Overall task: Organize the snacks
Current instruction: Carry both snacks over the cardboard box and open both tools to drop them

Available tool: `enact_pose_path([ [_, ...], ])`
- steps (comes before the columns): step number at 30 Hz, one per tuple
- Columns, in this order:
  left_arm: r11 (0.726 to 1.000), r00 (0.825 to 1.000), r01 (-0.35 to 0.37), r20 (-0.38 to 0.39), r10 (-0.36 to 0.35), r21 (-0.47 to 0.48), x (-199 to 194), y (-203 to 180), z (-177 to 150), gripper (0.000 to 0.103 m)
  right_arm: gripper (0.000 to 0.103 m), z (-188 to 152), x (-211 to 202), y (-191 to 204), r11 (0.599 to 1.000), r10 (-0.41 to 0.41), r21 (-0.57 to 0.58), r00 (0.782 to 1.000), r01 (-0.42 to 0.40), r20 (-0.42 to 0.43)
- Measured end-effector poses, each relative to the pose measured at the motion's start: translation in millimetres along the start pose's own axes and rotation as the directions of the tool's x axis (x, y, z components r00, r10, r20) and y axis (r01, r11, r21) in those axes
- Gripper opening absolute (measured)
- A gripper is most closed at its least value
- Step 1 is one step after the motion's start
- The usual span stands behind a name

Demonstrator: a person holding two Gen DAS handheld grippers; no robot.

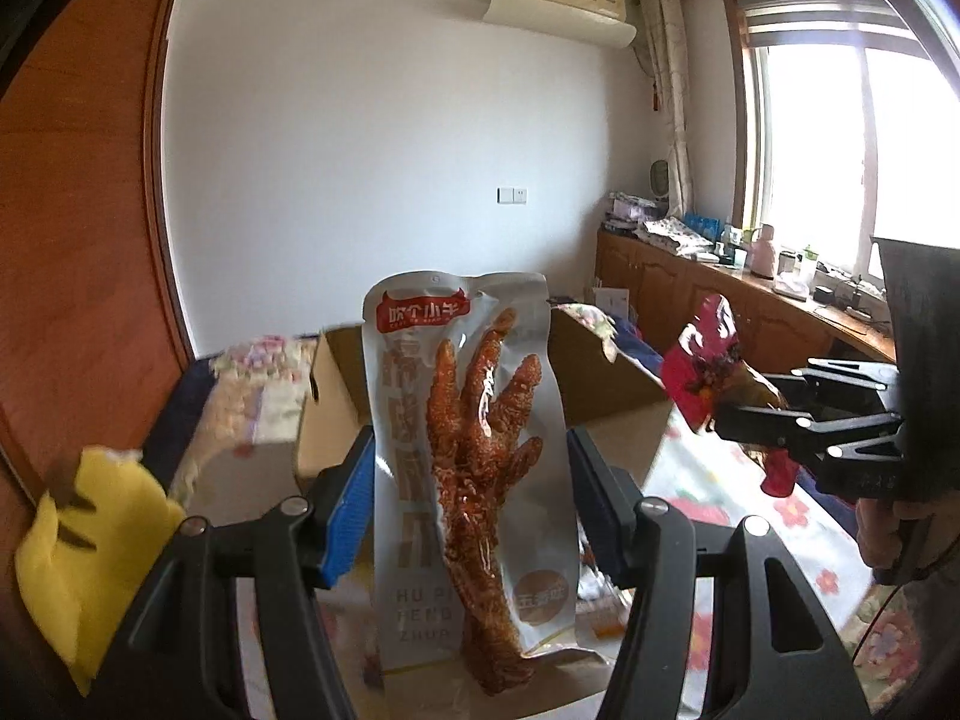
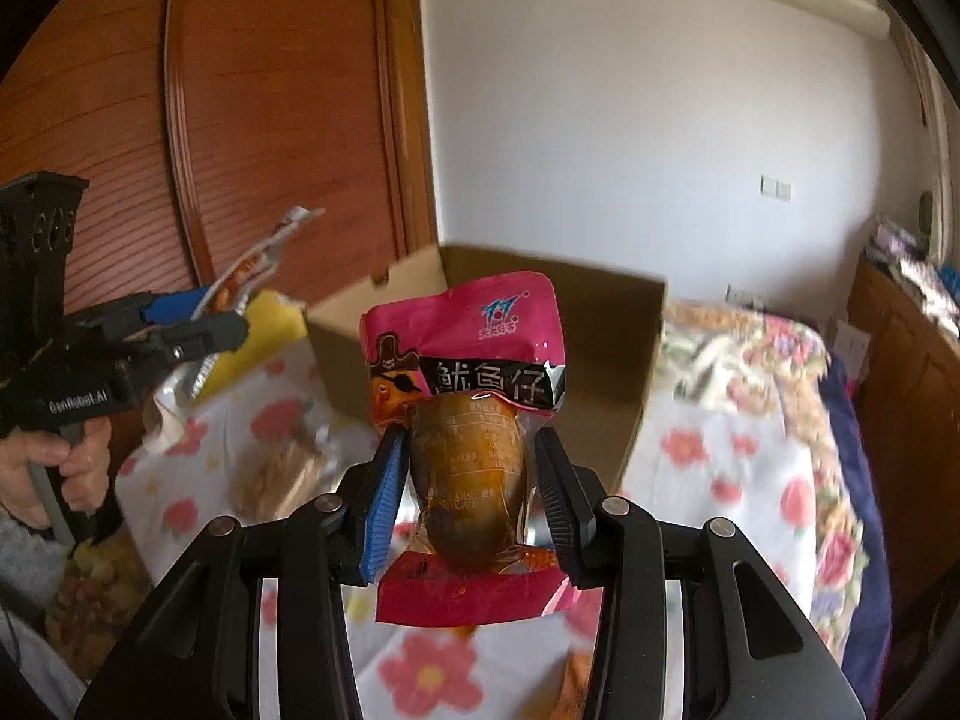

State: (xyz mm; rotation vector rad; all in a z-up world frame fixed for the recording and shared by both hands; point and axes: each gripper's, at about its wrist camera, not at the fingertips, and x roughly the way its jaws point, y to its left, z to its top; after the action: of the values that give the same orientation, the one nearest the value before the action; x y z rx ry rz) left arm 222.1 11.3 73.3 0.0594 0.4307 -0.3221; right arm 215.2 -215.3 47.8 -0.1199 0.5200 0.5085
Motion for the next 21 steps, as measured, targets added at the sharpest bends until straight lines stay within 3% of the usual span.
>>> enact_pose_path([
  [9, 1.000, 1.000, 0.012, 0.008, -0.012, -0.010, 47, 18, 31, 0.060, 0.043, 53, 56, -19, 1.000, -0.003, 0.018, 1.000, 0.003, 0.029],
  [21, 0.999, 0.999, 0.011, -0.046, -0.012, -0.032, 121, 36, 31, 0.061, 0.043, 60, 132, -45, 0.998, -0.051, 0.022, 0.998, 0.052, -0.030],
])
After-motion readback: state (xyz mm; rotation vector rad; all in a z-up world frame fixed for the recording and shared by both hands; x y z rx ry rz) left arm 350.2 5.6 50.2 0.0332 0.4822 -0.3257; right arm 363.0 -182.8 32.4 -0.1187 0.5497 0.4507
